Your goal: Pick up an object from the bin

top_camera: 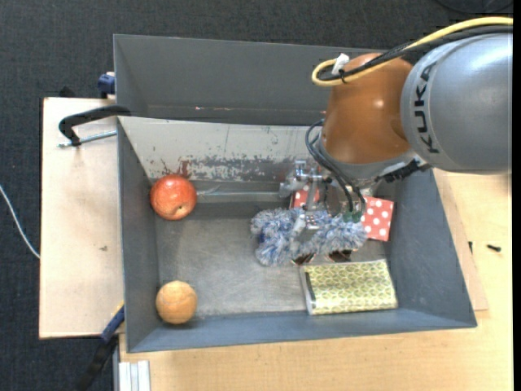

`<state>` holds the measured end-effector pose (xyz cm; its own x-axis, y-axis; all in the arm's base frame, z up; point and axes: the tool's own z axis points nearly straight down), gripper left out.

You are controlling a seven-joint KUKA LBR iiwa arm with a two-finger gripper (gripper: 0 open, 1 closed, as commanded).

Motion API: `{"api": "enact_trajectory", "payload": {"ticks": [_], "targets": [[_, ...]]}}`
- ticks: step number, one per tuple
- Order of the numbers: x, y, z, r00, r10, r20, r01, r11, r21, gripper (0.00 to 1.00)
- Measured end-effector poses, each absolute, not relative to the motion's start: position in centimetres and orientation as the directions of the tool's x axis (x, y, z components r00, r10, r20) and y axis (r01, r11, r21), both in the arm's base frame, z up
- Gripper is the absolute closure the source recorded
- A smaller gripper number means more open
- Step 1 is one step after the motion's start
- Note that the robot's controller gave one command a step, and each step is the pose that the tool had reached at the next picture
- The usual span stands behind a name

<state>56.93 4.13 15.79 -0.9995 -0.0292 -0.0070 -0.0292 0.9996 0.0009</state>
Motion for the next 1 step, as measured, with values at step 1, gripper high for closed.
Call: {"api": "enact_trajectory", "payload": {"ticks": [1], "targets": [[57.96, 3.99, 7.44, -0.99, -0.141, -0.004, -0.141, 0.99, 0.001, 0.0]]}}
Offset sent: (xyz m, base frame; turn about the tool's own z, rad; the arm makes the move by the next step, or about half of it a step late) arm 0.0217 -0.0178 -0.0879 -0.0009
